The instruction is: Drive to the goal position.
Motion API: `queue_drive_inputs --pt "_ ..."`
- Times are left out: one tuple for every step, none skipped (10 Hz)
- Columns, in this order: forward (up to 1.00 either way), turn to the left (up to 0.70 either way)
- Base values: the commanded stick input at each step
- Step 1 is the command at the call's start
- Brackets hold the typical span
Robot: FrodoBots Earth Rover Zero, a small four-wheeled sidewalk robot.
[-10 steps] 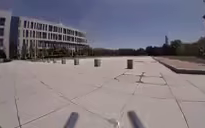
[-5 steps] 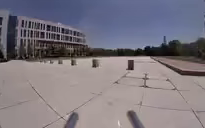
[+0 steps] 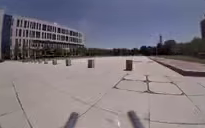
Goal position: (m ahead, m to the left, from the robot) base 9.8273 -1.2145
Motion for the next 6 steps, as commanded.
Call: queue_drive_inputs --pt "0.70 0.00" --pt "0.70 0.00" --pt "0.70 0.00" --pt "0.70 0.00" --pt "0.70 0.00" --pt "0.70 0.00"
